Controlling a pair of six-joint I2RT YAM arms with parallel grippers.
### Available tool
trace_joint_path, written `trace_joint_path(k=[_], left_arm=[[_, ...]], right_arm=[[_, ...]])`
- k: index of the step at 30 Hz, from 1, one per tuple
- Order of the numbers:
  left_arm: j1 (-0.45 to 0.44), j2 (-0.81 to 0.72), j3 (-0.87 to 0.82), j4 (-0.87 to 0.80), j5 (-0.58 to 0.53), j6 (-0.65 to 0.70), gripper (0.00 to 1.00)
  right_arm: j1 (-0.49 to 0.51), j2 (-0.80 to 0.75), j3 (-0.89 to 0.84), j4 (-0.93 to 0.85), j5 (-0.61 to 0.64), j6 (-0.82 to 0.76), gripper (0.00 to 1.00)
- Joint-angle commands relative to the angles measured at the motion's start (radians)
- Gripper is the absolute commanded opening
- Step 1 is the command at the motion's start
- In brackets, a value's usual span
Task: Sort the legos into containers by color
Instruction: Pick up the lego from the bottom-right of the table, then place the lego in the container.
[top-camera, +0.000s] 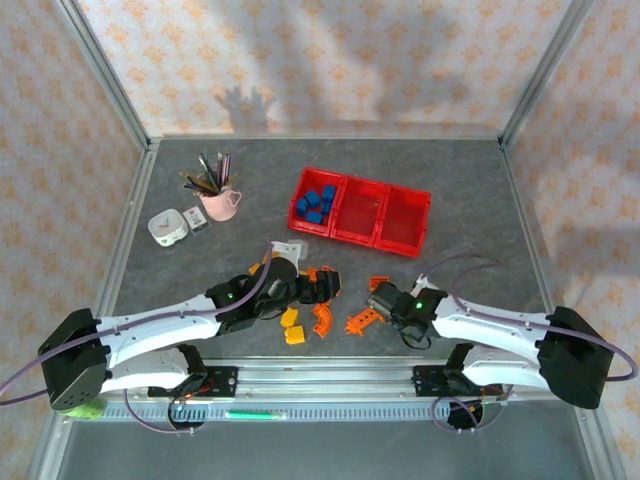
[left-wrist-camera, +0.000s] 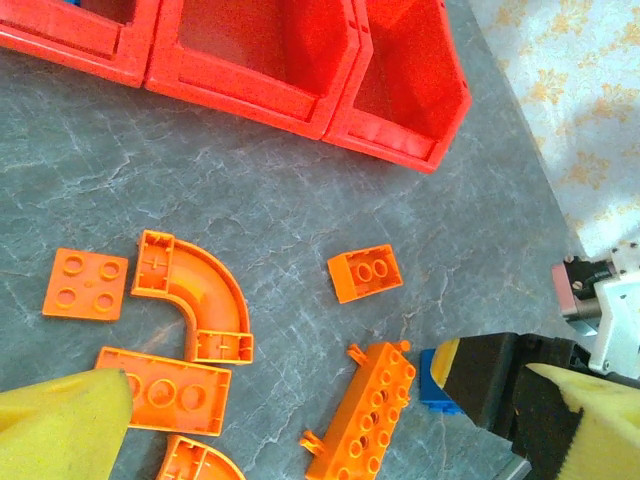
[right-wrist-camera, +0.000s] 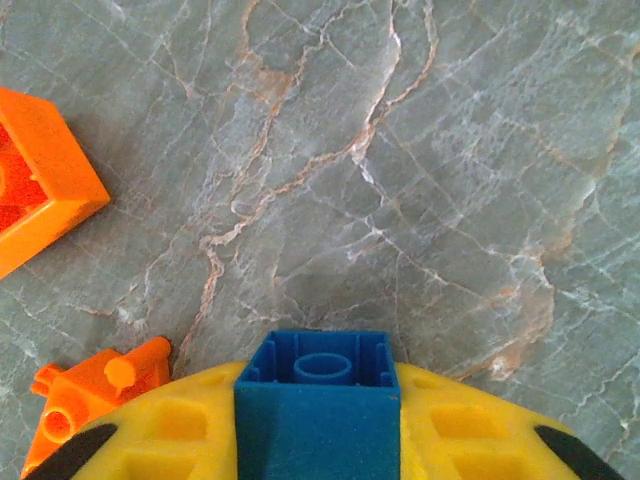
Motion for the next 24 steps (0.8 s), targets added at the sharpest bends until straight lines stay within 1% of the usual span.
trace_joint_path(k=[1, 4, 6, 9, 14, 18, 21, 24], left_arm=[[-0.008, -0.034, 0.024, -0.032, -0.047, -0.002, 0.99], [-0.003, -0.057, 0.033, -0.063, -0.087, 0.011, 0.99], [0.010, -0.074, 0.040, -0.085, -0.105, 0.020, 0.99], [0.046, -0.102, 0.051, -0.119, -0.117, 0.037, 0.99], [0.153, -0.148, 0.049, -0.155, -0.089, 0.065, 0.99], [0.243, -0.157, 0.049, -0.154, -0.063, 0.094, 0.99], [0.299, -0.141, 0.057, -0.151, -0.047, 0.113, 0.99], [0.340, -0.120, 0.055, -0.128, -0.033, 0.119, 0.99]], right_arm=[[-0.013, -0.015, 0.084, -0.037, 0.083, -0.079, 0.26], [-0.043, 0.012, 0.182, -0.030, 0.113, -0.182, 0.26], [-0.081, 0.050, 0.248, 0.001, 0.103, -0.264, 0.26], [-0.117, 0.149, 0.373, 0.066, 0.092, -0.388, 0.26], [-0.153, 0.357, 0.618, 0.173, 0.094, -0.591, 0.26], [-0.213, 0.531, 0.800, 0.268, -0.004, -0.708, 0.26], [-0.236, 0.675, 0.946, 0.283, -0.020, -0.768, 0.26], [-0.269, 0.821, 1.098, 0.257, -0.045, -0.800, 0.26]])
